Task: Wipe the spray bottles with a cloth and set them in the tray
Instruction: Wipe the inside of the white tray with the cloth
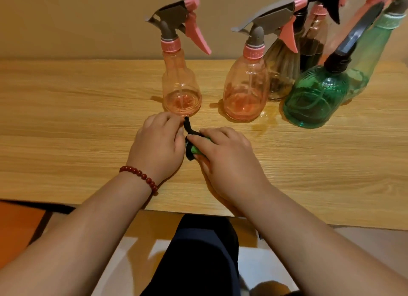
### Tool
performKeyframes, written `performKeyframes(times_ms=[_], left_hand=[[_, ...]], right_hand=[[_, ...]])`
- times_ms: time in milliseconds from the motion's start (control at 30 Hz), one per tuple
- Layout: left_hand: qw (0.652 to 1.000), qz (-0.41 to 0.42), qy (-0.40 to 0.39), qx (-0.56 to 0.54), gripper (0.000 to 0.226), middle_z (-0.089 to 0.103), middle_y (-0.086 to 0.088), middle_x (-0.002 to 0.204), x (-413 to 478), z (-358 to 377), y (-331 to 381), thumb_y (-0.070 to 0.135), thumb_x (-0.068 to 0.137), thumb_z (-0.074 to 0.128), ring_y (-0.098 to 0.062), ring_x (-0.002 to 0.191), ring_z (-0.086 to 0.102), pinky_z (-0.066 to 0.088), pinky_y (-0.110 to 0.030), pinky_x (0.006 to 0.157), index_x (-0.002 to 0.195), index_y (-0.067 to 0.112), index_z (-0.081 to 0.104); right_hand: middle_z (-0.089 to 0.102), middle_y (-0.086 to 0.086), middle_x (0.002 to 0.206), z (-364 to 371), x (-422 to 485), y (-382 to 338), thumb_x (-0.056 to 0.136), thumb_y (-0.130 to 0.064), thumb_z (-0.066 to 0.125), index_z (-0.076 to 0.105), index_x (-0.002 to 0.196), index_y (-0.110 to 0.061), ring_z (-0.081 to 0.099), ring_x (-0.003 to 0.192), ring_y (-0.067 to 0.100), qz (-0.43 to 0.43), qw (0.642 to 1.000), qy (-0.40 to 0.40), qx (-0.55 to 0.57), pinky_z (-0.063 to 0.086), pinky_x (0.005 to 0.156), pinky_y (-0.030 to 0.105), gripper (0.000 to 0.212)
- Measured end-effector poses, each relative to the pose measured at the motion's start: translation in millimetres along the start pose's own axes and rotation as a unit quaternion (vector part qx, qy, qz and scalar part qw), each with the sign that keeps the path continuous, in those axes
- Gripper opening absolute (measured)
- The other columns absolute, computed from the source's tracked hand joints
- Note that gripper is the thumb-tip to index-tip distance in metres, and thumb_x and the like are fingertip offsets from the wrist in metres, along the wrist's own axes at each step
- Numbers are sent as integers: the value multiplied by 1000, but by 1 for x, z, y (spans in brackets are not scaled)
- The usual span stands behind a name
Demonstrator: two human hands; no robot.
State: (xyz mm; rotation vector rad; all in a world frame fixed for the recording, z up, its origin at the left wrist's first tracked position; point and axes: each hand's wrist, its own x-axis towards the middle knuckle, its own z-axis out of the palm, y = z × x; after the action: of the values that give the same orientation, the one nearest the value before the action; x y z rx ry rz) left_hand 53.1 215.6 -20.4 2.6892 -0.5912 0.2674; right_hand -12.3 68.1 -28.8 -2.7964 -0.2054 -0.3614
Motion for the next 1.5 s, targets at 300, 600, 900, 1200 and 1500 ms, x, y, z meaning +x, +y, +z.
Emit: performKeyframes(times_ms=[300,600,900,1200,1500], left_hand=[[997,-4,-52,48,41,61,-11,114,-4,-16,14,26,92,34,-32,106,55,47,-46,85,115,8,62],[993,-11,-108,55,45,59,-8,123,-12,-38,57,28,91,31,-29,114,52,45,-43,92,122,12,59],[995,26,-92,32,45,62,-9,119,-25,-36,154,28,89,33,-30,110,57,47,-44,90,119,13,63],[993,69,-91,28,44,64,-10,117,-39,-31,259,28,88,35,-31,107,60,49,-43,87,118,13,63],[983,108,-147,17,36,60,-7,125,0,4,316,21,90,58,-28,115,55,44,-43,97,126,16,59]], right_hand=[[63,2,116,-17,1,-4,78,-16,72,61,122,-21,55,101,28,-9,999,-19,-32,43,79,40,46],[67,5,109,-65,-13,23,62,-15,83,64,120,-18,62,92,29,-11,998,-19,-65,49,73,38,61],[67,6,108,-133,-70,85,58,-7,82,64,121,-16,63,88,30,3,994,9,-113,50,69,40,66],[67,10,104,-197,-132,140,64,-1,78,64,119,-12,63,86,33,22,992,43,-117,50,69,41,58],[69,7,102,-222,-141,209,53,-1,82,66,118,-14,64,84,31,140,982,23,-123,51,66,41,68]])
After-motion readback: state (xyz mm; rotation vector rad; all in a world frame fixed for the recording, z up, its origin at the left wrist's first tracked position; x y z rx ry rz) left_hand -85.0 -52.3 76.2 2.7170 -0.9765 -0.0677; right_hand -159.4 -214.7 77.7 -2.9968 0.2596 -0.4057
